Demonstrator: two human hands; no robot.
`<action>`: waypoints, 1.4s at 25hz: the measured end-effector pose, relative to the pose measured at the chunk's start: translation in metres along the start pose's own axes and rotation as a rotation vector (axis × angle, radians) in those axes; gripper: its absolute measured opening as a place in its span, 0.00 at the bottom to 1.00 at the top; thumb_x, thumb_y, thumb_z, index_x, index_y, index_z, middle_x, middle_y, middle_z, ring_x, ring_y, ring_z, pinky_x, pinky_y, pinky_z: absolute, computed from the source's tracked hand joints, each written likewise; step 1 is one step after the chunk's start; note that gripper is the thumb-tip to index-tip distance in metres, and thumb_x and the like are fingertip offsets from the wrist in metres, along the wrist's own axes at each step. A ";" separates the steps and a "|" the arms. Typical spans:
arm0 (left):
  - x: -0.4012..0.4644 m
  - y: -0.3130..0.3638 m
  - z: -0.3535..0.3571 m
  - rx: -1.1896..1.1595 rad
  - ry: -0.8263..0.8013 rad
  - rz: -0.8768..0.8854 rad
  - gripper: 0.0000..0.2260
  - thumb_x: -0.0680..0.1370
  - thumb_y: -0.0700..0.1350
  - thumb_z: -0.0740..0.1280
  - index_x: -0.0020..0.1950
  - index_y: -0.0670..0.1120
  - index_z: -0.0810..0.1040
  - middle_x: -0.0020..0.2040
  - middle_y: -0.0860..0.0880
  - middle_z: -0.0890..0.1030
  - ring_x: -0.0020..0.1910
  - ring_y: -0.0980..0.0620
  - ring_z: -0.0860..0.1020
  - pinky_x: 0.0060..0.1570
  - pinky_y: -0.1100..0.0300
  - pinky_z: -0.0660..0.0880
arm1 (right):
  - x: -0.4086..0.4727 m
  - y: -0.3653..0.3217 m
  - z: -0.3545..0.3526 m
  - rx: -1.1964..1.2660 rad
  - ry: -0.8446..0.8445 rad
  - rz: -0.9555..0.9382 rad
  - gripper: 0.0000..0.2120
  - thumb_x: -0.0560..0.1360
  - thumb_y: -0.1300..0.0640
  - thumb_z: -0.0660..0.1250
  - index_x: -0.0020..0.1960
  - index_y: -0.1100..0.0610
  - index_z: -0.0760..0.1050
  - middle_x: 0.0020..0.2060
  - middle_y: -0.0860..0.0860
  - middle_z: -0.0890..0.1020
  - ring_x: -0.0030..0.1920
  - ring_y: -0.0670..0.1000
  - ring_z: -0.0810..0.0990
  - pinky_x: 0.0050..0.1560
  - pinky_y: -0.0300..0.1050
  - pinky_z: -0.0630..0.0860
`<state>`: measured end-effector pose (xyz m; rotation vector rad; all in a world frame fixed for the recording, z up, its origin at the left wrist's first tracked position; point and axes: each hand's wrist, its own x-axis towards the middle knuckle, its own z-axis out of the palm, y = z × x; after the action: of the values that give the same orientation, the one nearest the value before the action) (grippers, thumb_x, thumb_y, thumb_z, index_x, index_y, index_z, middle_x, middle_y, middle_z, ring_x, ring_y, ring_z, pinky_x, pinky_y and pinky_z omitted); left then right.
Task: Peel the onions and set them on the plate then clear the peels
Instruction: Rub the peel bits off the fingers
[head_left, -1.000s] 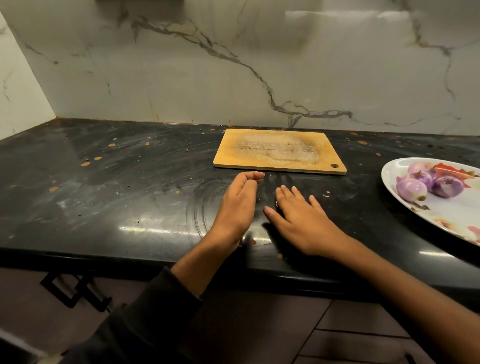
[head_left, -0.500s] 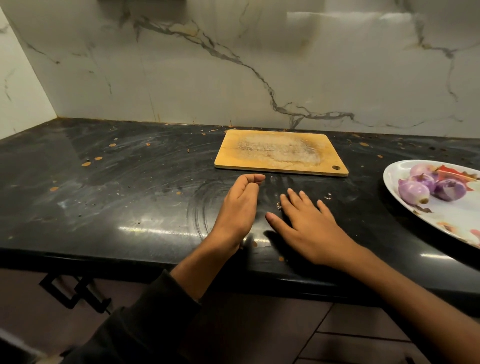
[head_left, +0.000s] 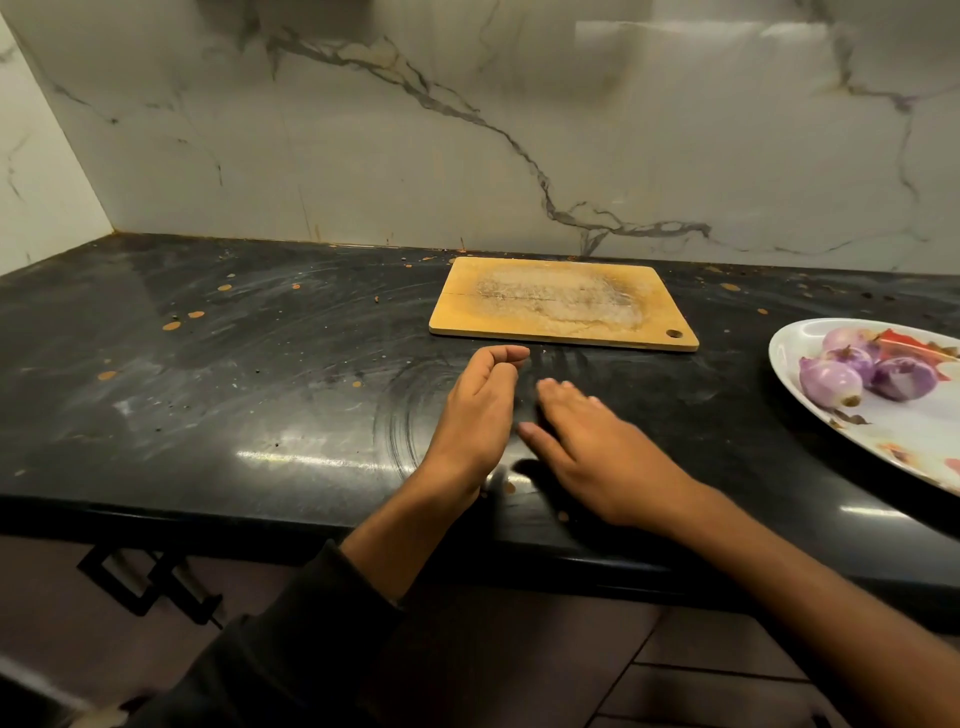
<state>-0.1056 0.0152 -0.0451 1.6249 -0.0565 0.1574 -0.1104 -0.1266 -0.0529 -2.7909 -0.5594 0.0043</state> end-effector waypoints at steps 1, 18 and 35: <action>0.000 0.000 0.000 -0.012 0.002 -0.005 0.13 0.82 0.40 0.55 0.60 0.48 0.77 0.60 0.53 0.79 0.61 0.60 0.74 0.52 0.68 0.69 | 0.001 -0.003 0.001 0.013 0.004 -0.082 0.29 0.84 0.43 0.50 0.81 0.56 0.55 0.81 0.51 0.57 0.81 0.49 0.53 0.80 0.48 0.52; 0.000 -0.001 -0.004 -0.068 -0.004 -0.044 0.15 0.80 0.42 0.54 0.59 0.50 0.77 0.60 0.51 0.80 0.63 0.57 0.74 0.69 0.53 0.69 | 0.030 0.024 -0.034 0.428 0.054 -0.135 0.18 0.71 0.70 0.75 0.56 0.53 0.85 0.39 0.47 0.87 0.42 0.41 0.86 0.50 0.33 0.80; 0.011 0.018 0.012 -1.008 0.078 -0.431 0.19 0.83 0.49 0.51 0.58 0.42 0.78 0.55 0.40 0.82 0.56 0.47 0.79 0.62 0.54 0.70 | 0.032 -0.021 -0.052 0.632 0.253 -0.126 0.10 0.72 0.71 0.73 0.45 0.57 0.80 0.41 0.51 0.84 0.44 0.49 0.85 0.49 0.45 0.82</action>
<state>-0.0966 0.0028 -0.0261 0.5971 0.2416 -0.1331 -0.0856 -0.1103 0.0042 -2.1016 -0.5511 -0.1667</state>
